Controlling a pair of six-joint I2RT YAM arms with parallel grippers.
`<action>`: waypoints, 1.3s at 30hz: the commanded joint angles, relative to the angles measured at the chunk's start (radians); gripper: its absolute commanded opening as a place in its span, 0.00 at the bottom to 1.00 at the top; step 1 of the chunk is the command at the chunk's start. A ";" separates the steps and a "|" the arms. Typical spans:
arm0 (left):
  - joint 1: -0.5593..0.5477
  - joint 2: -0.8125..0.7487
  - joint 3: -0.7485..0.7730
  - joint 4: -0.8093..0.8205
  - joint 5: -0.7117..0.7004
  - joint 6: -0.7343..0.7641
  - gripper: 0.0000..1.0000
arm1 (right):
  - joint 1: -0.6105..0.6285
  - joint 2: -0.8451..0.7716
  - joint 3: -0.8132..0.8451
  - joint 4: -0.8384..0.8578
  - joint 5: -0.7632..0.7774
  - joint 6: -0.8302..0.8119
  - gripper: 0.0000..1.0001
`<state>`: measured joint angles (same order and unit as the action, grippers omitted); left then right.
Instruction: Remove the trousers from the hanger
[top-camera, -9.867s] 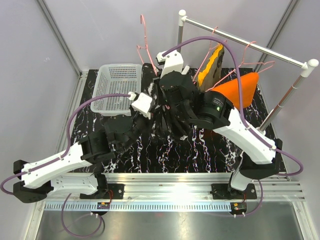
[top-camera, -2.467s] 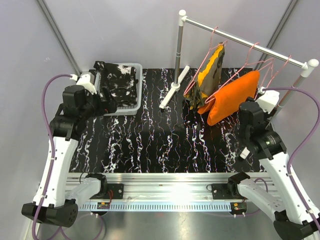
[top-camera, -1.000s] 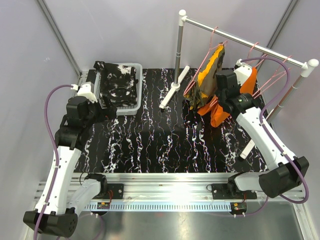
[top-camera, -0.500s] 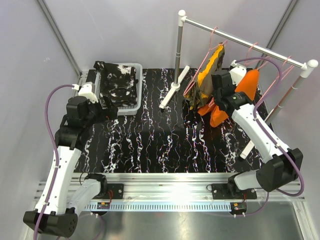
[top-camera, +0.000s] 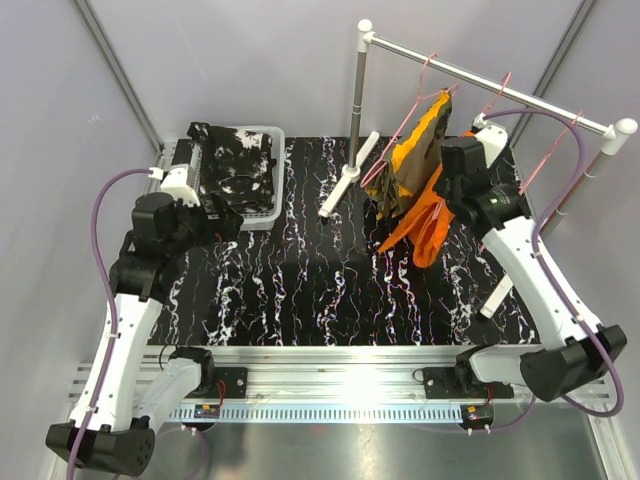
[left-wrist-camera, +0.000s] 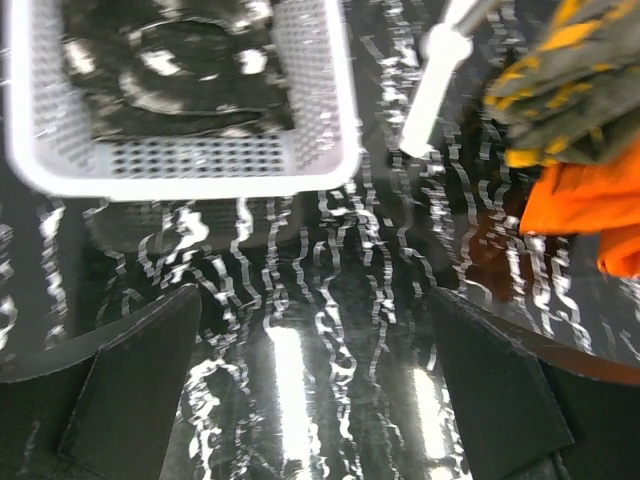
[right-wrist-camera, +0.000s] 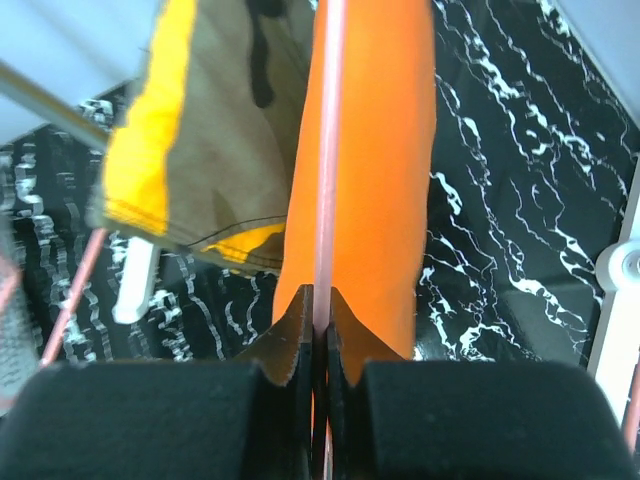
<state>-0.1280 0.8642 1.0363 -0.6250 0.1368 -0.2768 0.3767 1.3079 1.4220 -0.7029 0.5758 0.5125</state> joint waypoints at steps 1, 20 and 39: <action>-0.018 -0.045 -0.019 0.119 0.135 0.014 0.99 | 0.002 -0.111 0.146 0.080 0.004 -0.064 0.00; -0.326 -0.133 -0.038 0.306 0.196 -0.053 0.99 | 0.002 -0.246 0.228 0.080 -0.151 -0.226 0.00; -1.292 0.085 -0.068 0.819 -0.428 0.230 0.99 | 0.002 -0.527 0.213 -0.211 -0.691 -0.121 0.00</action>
<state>-1.3140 0.8696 1.0061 -0.0433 -0.1158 -0.1577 0.3786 0.8341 1.6184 -1.0973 -0.0044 0.3561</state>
